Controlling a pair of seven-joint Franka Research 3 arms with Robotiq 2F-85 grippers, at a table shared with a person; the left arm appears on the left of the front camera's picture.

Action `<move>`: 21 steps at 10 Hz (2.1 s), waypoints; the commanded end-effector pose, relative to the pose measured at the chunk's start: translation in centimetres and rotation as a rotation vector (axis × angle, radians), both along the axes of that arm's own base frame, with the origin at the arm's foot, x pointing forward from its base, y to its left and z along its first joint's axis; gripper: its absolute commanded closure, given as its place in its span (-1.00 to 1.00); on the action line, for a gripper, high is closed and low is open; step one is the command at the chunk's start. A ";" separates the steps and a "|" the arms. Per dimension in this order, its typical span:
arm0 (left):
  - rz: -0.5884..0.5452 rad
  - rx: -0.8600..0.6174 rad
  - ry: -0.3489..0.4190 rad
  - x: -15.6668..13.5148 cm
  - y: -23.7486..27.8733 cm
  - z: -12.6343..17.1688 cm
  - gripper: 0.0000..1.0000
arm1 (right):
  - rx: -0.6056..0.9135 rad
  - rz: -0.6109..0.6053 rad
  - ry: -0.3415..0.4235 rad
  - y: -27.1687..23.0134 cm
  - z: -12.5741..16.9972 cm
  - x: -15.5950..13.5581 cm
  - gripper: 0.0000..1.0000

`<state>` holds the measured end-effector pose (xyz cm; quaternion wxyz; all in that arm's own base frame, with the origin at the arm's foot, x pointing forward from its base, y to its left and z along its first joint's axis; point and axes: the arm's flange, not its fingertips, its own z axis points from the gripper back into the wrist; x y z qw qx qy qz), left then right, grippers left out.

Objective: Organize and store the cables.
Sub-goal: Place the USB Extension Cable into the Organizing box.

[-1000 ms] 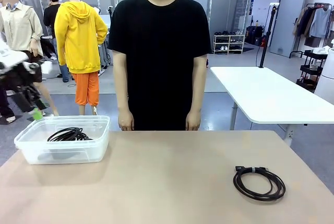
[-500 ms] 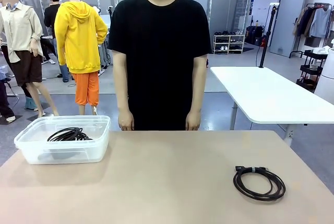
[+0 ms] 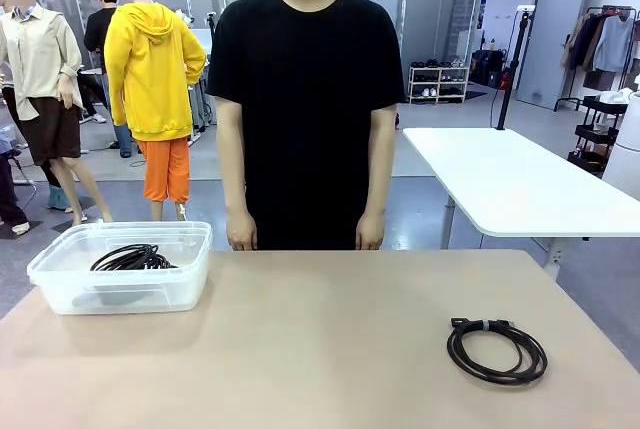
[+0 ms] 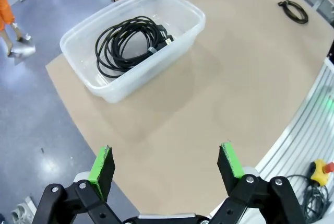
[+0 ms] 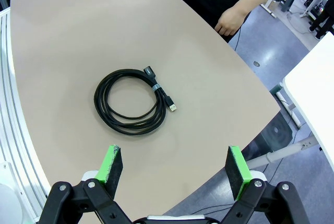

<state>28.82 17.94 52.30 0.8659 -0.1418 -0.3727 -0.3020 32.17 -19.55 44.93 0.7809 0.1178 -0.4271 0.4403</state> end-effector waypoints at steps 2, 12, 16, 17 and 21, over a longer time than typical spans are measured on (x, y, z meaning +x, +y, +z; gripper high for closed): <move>0.013 -0.003 0.023 0.0 0.1 0.0 -1.00 | 0.009 -0.018 0.001 0.0 0.3 0.1 -1.00; 0.013 -0.003 0.023 0.0 0.1 0.0 -1.00 | -0.780 0.281 0.216 23.5 -4.8 13.5 -1.00; 0.013 -0.003 0.023 0.0 0.1 0.0 -1.00 | -0.682 0.373 0.363 23.7 -9.1 15.6 -1.00; 0.013 -0.003 0.023 0.0 0.1 0.0 -1.00 | -0.689 0.384 0.380 23.7 -9.9 16.2 -1.00; 0.013 -0.003 0.023 0.0 0.1 0.0 -1.00 | -0.712 0.306 0.425 22.4 -12.8 19.0 -1.00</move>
